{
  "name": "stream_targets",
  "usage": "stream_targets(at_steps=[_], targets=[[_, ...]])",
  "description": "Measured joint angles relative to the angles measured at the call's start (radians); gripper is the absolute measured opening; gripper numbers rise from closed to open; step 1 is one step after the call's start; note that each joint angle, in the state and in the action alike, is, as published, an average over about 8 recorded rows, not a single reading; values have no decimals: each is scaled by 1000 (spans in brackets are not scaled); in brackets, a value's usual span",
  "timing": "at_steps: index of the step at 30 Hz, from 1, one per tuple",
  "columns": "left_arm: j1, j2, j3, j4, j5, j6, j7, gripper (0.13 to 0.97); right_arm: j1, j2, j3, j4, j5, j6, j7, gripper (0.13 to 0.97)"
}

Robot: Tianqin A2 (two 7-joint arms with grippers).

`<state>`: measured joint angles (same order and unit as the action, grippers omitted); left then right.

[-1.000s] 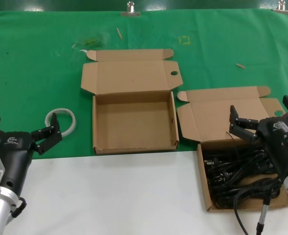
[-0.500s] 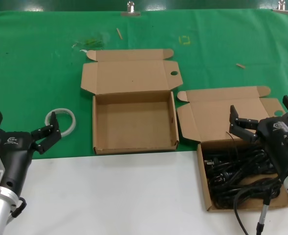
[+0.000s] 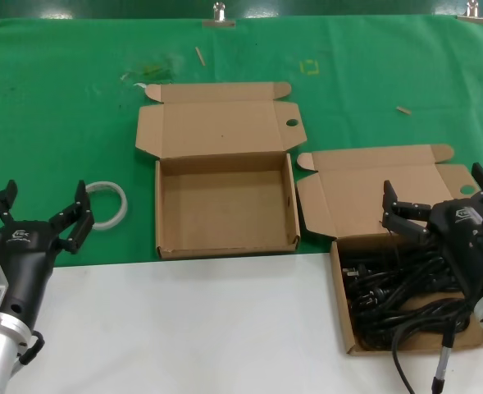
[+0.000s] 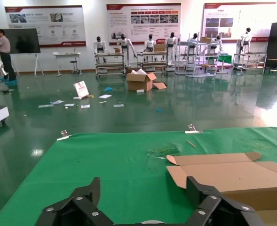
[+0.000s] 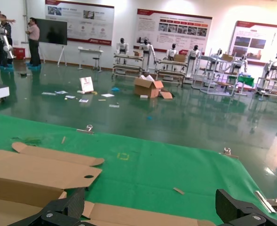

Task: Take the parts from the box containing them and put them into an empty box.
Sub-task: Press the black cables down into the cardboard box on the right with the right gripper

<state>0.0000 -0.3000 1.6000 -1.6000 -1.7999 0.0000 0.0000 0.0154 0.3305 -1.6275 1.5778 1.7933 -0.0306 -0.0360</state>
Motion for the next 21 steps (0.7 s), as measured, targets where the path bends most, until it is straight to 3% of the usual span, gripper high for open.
stream_targets(at_steps=[3, 7, 15, 21], targets=[[0, 0, 0, 0, 0, 0, 0, 641, -1, 8, -10, 2, 2, 5, 4, 966], [0, 0, 0, 0, 0, 0, 0, 641, -3, 30, -32, 7, 8, 13, 12, 966], [0, 0, 0, 0, 0, 0, 0, 424, 6, 115, -97, 11, 26, 14, 36, 966], [0, 0, 0, 0, 0, 0, 0, 323, 28, 197, -113, 0, 33, -74, 45, 966]])
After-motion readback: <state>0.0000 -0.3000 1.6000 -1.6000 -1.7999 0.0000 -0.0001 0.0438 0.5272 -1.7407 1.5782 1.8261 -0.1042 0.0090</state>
